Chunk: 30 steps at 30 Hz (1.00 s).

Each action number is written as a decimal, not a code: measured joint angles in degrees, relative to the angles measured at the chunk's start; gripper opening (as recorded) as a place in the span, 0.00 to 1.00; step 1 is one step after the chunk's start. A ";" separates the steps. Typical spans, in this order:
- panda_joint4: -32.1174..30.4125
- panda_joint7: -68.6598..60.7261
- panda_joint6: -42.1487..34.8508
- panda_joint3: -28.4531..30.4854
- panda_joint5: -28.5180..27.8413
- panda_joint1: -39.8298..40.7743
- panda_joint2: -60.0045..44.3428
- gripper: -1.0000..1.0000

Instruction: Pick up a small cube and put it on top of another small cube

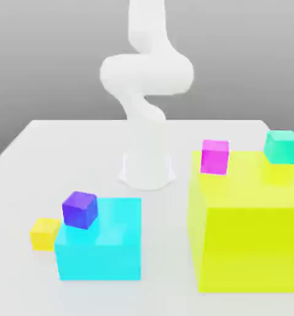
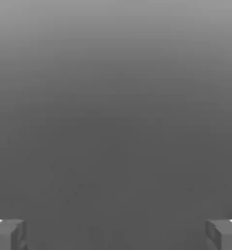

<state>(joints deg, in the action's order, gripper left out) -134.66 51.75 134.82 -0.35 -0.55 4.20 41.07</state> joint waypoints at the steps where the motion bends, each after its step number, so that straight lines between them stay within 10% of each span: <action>1: -1.34 2.84 1.46 -0.17 -0.24 2.03 -2.34 0.50; 19: -23.30 46.37 25.23 5.80 -0.51 27.81 -40.29 0.50; 26: -23.03 45.79 36.61 3.06 5.09 30.94 -54.81 0.50; 27: -22.73 45.54 38.09 2.56 5.39 31.38 -56.61 0.00; 30: -22.73 45.58 38.15 2.55 5.36 31.38 -56.61 0.00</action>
<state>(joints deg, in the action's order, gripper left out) -157.39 97.33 172.97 2.20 4.80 35.57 -15.54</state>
